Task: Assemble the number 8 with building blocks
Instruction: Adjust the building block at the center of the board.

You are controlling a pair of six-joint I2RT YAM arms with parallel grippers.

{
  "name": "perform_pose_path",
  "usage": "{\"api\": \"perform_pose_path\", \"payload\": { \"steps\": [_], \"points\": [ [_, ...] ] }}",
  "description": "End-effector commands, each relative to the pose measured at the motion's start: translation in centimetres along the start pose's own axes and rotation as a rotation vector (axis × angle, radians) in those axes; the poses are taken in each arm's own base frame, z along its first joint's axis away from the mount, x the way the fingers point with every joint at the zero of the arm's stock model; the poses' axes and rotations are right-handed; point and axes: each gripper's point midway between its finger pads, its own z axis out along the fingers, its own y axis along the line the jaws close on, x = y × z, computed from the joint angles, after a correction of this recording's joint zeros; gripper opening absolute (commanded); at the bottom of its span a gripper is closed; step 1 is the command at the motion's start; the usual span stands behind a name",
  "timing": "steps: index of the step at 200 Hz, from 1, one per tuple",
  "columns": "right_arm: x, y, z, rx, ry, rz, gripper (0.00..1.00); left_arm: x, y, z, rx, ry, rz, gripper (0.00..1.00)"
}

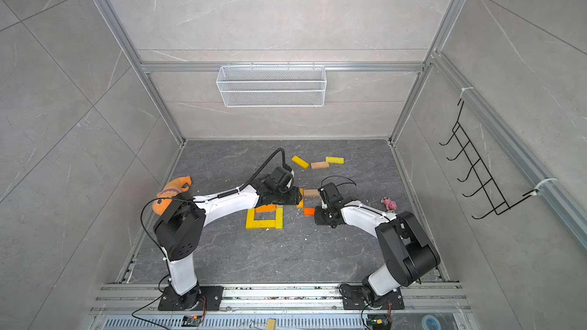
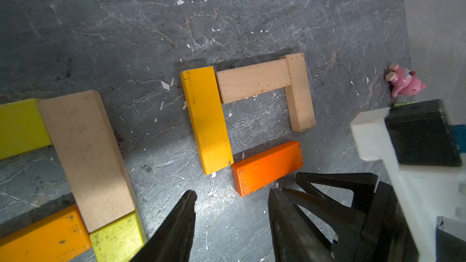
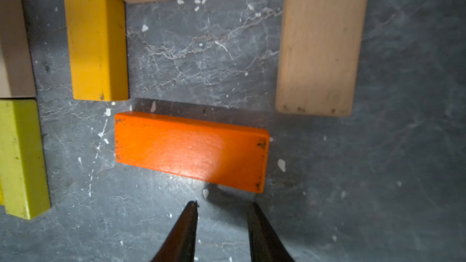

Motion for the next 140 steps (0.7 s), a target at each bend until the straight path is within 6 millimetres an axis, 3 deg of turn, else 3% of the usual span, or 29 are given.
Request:
{"api": "perform_pose_path", "payload": {
  "steps": [1,71,140],
  "points": [
    [0.3,0.5,0.4,-0.004,-0.002,0.045,0.36,-1.0,-1.3,-1.7,0.045,-0.045,-0.006,0.50],
    [-1.1,2.2,1.3,-0.024,-0.029,0.097,0.35,-0.6,-1.0,-1.8,0.041,-0.050,-0.013,0.50],
    [-1.5,2.2,2.0,-0.001,-0.031,0.118,0.35,-0.4,-0.7,-1.9,0.032,-0.051,-0.017,0.50]
  ]
}}
